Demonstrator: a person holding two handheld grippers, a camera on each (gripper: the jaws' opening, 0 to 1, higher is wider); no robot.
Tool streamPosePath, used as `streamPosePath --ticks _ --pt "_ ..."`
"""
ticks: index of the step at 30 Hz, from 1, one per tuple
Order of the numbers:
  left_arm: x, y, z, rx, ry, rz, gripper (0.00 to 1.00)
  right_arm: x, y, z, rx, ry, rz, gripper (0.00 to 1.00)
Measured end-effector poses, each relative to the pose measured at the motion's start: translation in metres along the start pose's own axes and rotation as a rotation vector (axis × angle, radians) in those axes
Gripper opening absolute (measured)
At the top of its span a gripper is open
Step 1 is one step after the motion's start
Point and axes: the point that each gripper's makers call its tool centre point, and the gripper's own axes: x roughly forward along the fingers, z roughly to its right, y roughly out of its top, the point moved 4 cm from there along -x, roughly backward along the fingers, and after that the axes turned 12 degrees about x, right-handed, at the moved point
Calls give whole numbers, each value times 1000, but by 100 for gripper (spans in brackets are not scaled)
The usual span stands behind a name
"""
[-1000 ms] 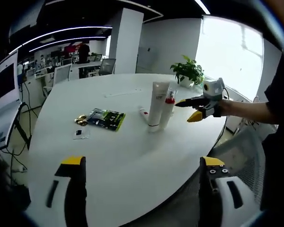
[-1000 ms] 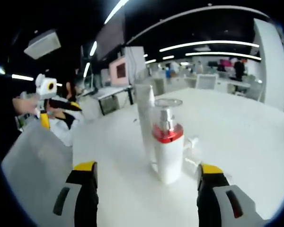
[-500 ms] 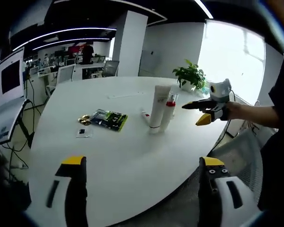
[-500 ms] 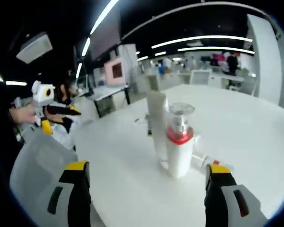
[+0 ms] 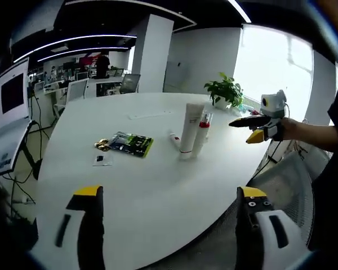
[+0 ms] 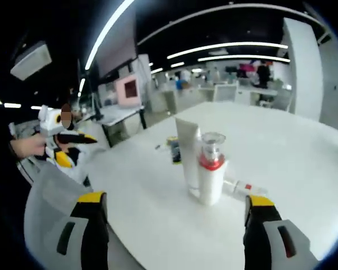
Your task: Arrange the skincare products in the storage area until every visible bottle or jar stands upright without overlapping.
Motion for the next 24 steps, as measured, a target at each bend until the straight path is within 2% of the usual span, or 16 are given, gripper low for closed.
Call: streamPosePath --ticks 4,12,15,17,22,24 --pt "0 -10 -6 -15 26 -19 91 -8 -5 0 23 -32 2 99" --pt "-2 -18 -5 -60 16 -24 91 -20 -10 -2 67 -88 37 99" --pt "0 -20 -3 -62 9 -31 90 -20 -19 -2 51 -101 18 99" --pt "2 -20 -2 -66 4 -32 90 -19 -24 3 1 -120 3 99" --pt "4 -14 -6 -67 11 -28 90 -20 -30 9 36 -133 22 98" --pt "5 -14 -7 -63 12 -34 90 -18 -33 9 42 -127 9 98"
